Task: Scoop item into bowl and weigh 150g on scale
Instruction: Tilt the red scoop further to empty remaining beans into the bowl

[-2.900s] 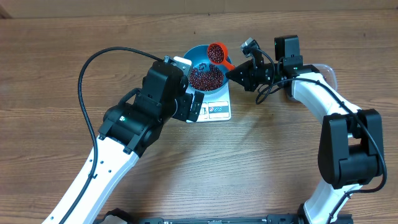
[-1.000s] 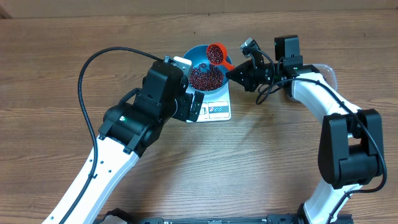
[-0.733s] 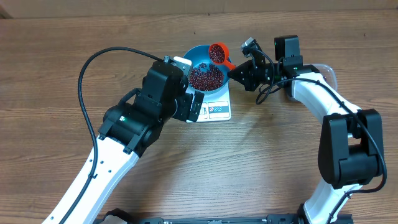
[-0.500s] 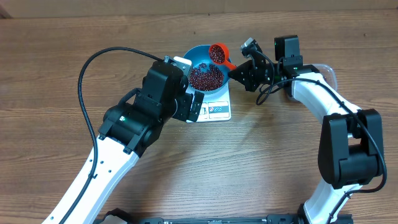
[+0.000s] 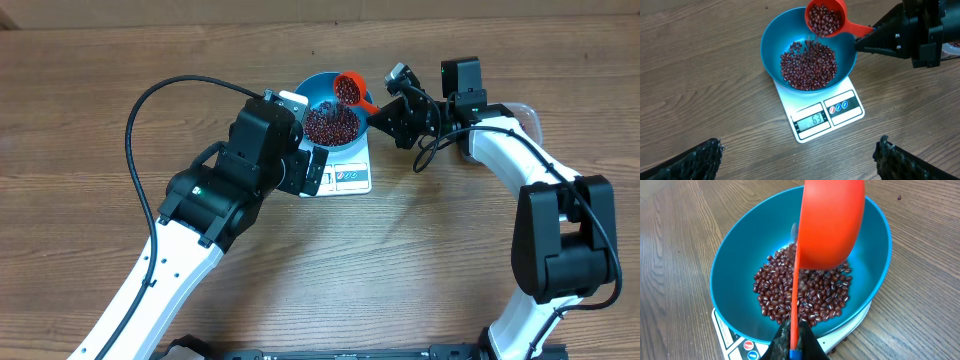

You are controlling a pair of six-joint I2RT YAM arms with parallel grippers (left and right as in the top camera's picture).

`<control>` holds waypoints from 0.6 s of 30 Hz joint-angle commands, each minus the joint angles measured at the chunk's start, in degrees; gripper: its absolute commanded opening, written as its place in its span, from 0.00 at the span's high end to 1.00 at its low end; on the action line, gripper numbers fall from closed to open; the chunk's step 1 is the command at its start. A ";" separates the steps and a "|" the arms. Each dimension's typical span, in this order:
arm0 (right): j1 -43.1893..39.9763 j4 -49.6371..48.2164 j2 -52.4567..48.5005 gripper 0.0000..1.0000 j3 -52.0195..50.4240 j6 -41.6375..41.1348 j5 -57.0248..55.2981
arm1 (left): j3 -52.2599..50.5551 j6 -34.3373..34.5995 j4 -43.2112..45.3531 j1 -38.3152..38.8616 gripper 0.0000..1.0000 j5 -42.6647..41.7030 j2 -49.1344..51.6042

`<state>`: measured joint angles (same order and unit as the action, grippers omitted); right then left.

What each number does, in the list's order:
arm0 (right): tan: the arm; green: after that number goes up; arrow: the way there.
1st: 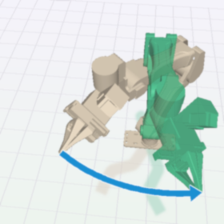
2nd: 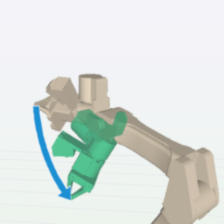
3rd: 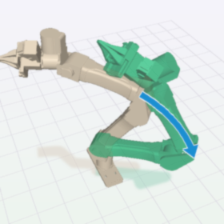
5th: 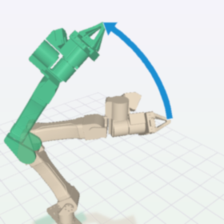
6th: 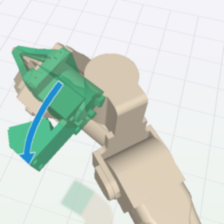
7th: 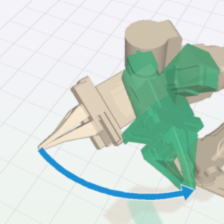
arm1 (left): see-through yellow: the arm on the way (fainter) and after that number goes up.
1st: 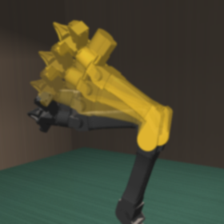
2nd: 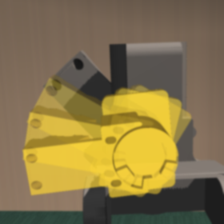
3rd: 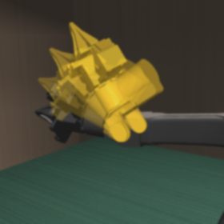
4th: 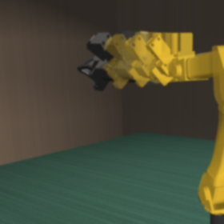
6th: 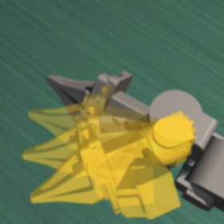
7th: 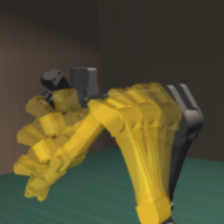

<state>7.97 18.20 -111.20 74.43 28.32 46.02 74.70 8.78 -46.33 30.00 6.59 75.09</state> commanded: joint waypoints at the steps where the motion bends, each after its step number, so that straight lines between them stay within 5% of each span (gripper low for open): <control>1: 0.17 0.28 1.03 0.96 1.84 0.72 0.07 | 1.18 -1.05 0.04 -0.09 0.00 -0.48 -0.83; 18: 0.17 0.61 4.17 0.96 2.49 0.76 0.04 | 1.18 -1.07 0.04 -0.09 0.00 -0.48 -0.83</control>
<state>7.97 18.96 -109.54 74.74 28.53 46.04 74.70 8.78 -46.33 30.00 6.59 75.09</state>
